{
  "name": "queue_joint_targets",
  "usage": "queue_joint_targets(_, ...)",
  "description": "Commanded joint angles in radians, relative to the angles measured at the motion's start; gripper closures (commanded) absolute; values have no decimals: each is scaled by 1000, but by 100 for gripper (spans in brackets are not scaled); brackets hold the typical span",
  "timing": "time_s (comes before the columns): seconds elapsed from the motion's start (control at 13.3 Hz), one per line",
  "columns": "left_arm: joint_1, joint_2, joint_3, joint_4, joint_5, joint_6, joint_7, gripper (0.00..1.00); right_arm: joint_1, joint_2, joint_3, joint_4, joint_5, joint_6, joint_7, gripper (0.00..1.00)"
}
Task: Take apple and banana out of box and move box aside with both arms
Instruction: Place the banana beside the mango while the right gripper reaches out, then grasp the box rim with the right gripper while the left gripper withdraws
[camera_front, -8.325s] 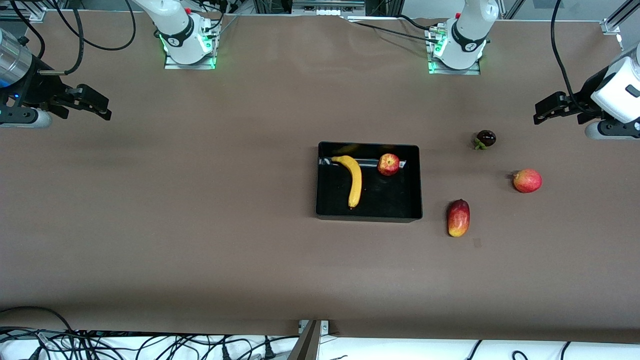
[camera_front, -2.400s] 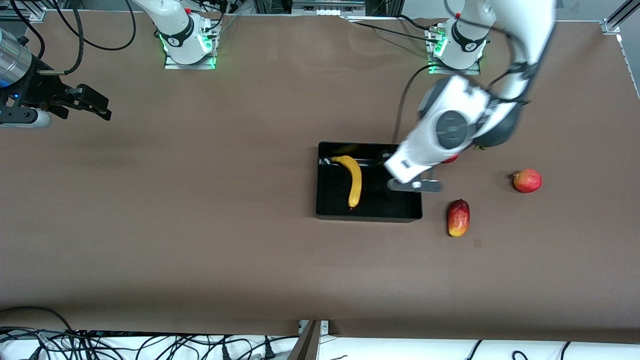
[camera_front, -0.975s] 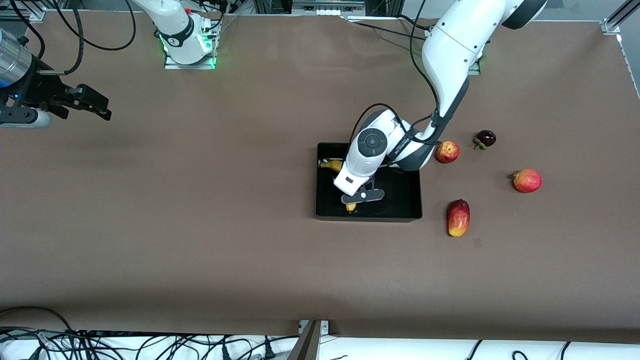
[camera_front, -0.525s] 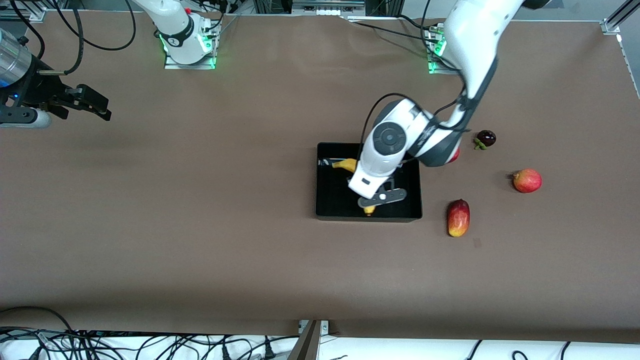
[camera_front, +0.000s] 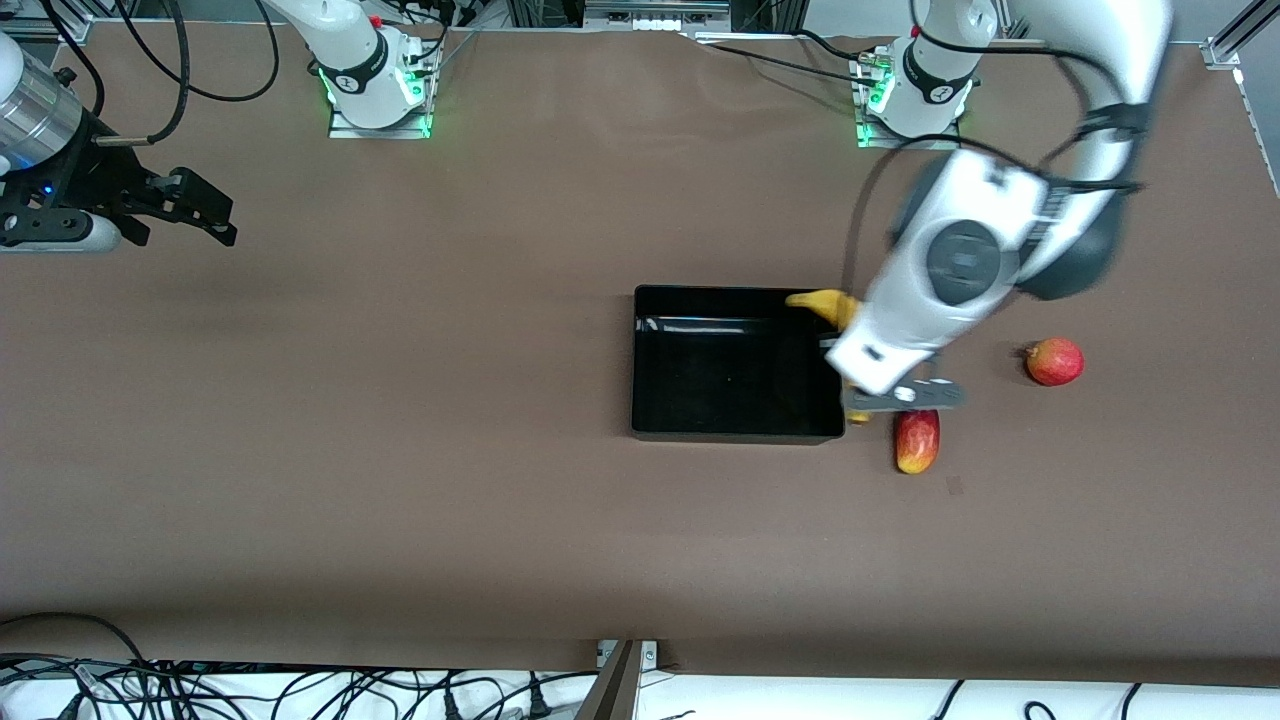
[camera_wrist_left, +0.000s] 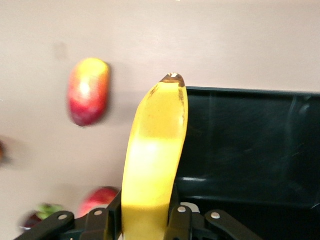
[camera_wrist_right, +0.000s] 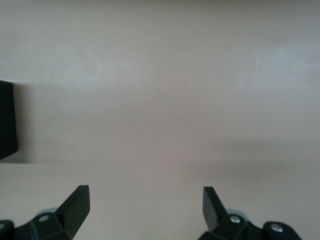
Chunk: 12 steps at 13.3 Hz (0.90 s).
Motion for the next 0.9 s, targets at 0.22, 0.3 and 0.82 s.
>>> queue_joint_targets(0.22, 197, -26, 86, -156, 5, 79, 532, 99, 75, 137, 12, 39, -11, 5, 0, 0)
queue_joint_targets(0.3, 214, -14, 109, -197, 5, 163, 571, 96, 111, 137, 12, 40, -49, 1, 3, 0)
queue_joint_targets(0.82, 225, 118, 159, -374, 4, 542, 646, 91, 302, 245, 16, 42, -24, 14, 17, 0)
